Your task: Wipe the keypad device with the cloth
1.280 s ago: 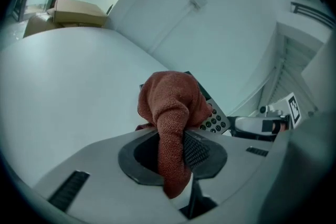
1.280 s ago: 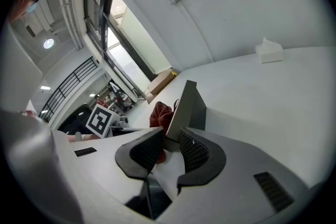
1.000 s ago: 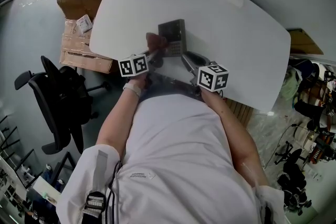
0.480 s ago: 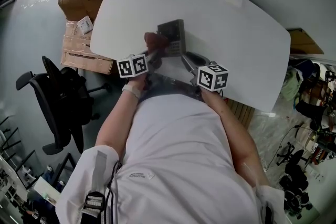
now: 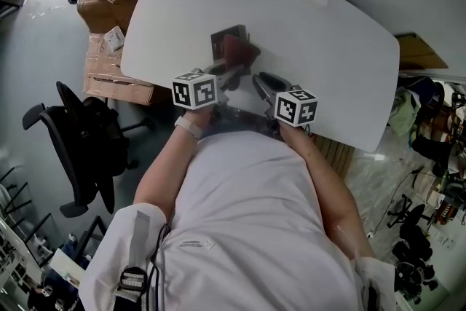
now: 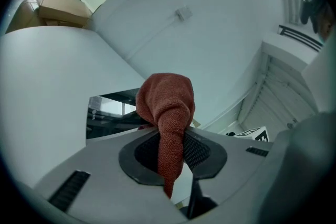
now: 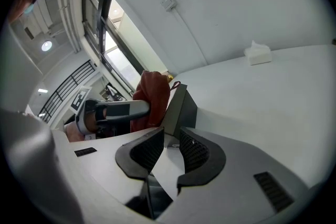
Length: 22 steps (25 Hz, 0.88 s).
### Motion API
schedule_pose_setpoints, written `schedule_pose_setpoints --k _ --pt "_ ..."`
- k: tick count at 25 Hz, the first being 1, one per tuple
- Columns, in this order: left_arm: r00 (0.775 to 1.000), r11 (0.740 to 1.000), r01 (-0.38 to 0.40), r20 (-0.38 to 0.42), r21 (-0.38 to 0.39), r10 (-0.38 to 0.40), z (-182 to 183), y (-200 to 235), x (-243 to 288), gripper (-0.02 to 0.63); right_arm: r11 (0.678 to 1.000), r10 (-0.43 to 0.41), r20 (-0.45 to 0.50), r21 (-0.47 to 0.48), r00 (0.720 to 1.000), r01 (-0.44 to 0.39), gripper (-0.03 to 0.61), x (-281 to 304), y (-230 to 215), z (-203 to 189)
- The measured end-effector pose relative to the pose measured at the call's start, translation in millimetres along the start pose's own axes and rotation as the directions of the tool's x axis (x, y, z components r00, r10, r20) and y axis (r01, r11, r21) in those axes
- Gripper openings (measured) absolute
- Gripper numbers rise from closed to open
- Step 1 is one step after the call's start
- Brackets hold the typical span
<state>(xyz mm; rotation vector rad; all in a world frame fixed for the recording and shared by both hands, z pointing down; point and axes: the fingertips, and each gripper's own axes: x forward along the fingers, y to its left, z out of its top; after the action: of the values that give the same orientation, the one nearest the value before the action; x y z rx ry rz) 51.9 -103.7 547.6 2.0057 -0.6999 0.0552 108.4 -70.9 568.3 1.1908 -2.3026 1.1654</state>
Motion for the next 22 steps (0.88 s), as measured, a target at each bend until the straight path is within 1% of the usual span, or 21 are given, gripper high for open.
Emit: schedule_pose_setpoints --k 3,7,11,15,18,20,22 --pt "0.999 1.0 -0.015 -0.039 0.02 0.016 -10.9 3.6 6.7 0.078 1.0 0.002 -0.003 -0.002 1.0 -0.002 0.098 -0.7 -1.8 -0.4" --pt "0.999 0.999 -0.028 -0.037 0.023 0.029 -15.9 13.3 5.8 0.078 1.0 0.005 -0.013 -0.004 1.0 -0.006 0.098 1.1 -3.1 -1.6" --pt "0.997 0.997 -0.056 -0.048 0.044 0.058 -20.6 25.6 0.4 0.078 1.0 0.011 -0.023 -0.009 1.0 -0.011 0.098 3.1 -1.9 -3.1" --pt "0.992 0.993 -0.106 -0.068 0.06 0.11 -27.0 42.8 -7.0 0.079 1.0 0.014 -0.03 -0.013 0.999 -0.014 0.098 3.7 -0.8 -3.3" --pt "0.987 0.989 -0.138 -0.071 0.056 0.142 -30.6 54.6 -11.0 0.079 1.0 0.016 -0.034 -0.013 0.999 -0.016 0.098 4.5 -0.6 -3.9" --pt "0.98 0.982 -0.179 -0.079 0.061 0.184 -34.0 67.0 -15.7 0.079 1.0 0.017 -0.036 -0.012 0.999 -0.017 0.098 5.9 -0.3 -4.2" --pt "0.966 0.969 -0.238 -0.089 0.063 0.243 -39.1 84.1 -22.1 0.078 1.0 0.017 -0.039 -0.013 0.999 -0.017 0.098 7.1 0.0 -4.5"
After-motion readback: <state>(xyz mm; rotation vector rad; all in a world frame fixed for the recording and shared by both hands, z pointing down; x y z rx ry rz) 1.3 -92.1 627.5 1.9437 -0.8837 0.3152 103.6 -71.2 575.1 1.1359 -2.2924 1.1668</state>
